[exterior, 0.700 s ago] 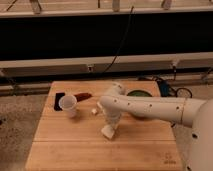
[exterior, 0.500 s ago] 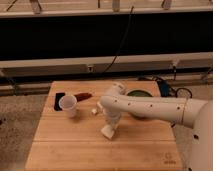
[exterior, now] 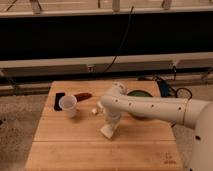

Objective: Wipe the white sponge on the table

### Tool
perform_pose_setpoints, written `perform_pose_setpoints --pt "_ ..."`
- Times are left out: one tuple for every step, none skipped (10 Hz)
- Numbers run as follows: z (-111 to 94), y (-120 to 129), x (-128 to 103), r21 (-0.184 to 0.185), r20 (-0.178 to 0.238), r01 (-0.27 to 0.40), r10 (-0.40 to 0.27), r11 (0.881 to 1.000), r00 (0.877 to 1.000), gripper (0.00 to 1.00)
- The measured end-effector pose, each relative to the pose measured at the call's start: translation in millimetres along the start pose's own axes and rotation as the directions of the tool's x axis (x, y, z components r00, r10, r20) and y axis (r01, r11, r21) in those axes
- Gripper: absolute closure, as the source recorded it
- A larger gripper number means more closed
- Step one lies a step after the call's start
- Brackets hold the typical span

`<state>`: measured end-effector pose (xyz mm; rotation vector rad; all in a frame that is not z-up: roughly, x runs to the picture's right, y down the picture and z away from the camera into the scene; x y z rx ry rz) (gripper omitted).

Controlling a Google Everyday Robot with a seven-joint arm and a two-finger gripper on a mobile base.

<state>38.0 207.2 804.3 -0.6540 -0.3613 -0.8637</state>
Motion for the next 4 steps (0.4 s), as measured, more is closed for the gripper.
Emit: perform_pose_setpoints --pt "-0.2 -0.2 -0.3 0.003 0.002 -0.006 0.006 1.0 1.0 1.0" --pt "-0.5 0.4 -0.7 0.007 0.005 -0.02 0.02 1.0 1.0 1.0" --pt "-0.9 1.4 -0.5 0.009 0.007 -0.03 0.03 1.0 1.0 1.0" --pt "-1.4 1.2 -0.4 0.012 0.009 -0.042 0.042 0.999 0.999 1.0"
